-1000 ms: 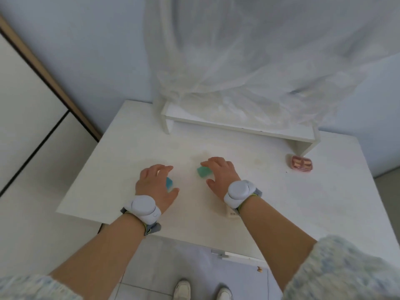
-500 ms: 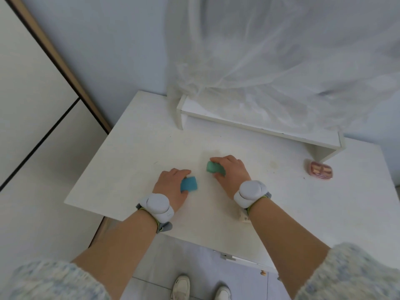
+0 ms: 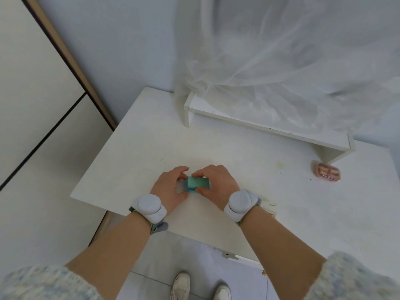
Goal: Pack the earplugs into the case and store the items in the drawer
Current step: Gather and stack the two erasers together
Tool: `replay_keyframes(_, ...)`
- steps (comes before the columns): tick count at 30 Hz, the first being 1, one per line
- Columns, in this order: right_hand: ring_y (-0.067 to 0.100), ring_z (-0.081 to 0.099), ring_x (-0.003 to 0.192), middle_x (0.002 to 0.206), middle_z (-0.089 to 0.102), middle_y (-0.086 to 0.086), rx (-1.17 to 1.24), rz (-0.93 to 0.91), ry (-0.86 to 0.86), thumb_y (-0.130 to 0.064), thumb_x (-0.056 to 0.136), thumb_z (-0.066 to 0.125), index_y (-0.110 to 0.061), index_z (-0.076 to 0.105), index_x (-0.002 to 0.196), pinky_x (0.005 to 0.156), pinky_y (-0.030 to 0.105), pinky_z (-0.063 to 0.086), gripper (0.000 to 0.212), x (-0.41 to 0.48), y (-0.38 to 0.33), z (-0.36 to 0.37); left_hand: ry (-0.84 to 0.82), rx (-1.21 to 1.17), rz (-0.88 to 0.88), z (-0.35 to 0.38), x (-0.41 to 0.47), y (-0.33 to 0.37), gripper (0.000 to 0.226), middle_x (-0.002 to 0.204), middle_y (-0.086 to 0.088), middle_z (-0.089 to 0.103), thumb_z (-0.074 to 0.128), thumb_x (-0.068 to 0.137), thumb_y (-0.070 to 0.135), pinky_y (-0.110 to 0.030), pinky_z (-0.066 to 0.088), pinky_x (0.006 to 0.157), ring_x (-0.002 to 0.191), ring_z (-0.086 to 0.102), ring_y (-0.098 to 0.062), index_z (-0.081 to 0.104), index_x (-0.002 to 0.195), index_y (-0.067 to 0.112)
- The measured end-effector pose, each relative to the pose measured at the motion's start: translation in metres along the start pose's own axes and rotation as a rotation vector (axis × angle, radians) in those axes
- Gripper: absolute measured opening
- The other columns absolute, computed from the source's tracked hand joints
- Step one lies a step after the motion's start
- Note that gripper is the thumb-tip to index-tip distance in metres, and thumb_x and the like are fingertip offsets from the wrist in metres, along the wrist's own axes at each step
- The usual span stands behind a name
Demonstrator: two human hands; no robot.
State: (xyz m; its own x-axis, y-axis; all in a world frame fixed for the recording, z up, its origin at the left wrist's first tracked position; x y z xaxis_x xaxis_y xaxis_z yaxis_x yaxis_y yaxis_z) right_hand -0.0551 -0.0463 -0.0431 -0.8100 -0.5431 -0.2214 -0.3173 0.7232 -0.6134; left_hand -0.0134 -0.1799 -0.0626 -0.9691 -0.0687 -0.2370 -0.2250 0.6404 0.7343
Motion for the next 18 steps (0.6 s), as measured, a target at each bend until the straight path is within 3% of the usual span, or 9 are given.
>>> replay_keyframes(8,0.023,0.043,0.109,0.118,0.056,0.004,-0.025,-0.003,-0.007,-0.02,0.08,0.062,-0.022,0.056,0.116,0.083,0.016,0.026,0.037,0.002,0.001,0.006,0.004,-0.02,0.012,0.002,-0.001,-0.002,0.056,0.117,-0.003,0.061,0.065,0.075,0.007,-0.022,0.034,0.086,0.11,0.048,-0.022,0.045,0.126,0.021)
replay_keyframes(12,0.021,0.043,0.11,0.122,0.052,0.002,-0.001,-0.009,0.118,-0.027,0.077,0.067,-0.023,0.055,0.116,0.088,0.017,0.028,0.041,-0.005,-0.002,-0.002,0.055,-0.092,-0.019,-0.004,-0.011,-0.002,0.053,0.116,-0.003,0.055,0.067,0.076,0.013,-0.032,0.043,0.09,0.104,0.05,-0.018,0.046,0.125,0.019)
replay_keyframes(16,0.018,0.049,0.101,0.112,0.058,0.002,0.05,-0.072,0.196,-0.029,0.08,0.063,-0.021,0.059,0.109,0.083,0.019,0.035,0.03,-0.019,-0.02,0.001,0.164,-0.1,-0.08,-0.014,-0.039,-0.001,0.031,0.101,0.005,0.056,0.062,0.081,0.02,-0.028,0.044,0.077,0.09,0.052,-0.014,0.054,0.11,0.021)
replay_keyframes(18,0.014,0.05,0.092,0.107,0.059,0.0,0.074,-0.118,0.14,-0.028,0.082,0.061,-0.021,0.06,0.108,0.082,0.021,0.039,0.026,-0.028,-0.032,0.013,0.191,-0.145,-0.156,-0.017,-0.06,-0.005,0.016,0.086,0.008,0.057,0.06,0.082,0.023,-0.031,0.048,0.066,0.077,0.052,-0.014,0.057,0.097,0.021)
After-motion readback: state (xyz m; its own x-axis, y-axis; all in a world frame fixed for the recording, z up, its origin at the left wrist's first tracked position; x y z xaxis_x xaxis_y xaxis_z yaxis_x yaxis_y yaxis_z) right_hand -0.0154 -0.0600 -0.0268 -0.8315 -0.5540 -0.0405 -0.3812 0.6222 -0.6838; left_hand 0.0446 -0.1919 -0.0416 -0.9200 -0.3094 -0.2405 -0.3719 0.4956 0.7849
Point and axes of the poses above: each hand's wrist, its own x-axis towards the middle knuckle, its own z-axis out of the palm, y = z × x, the point moved 4 cm from there along x, towards the middle knuckle
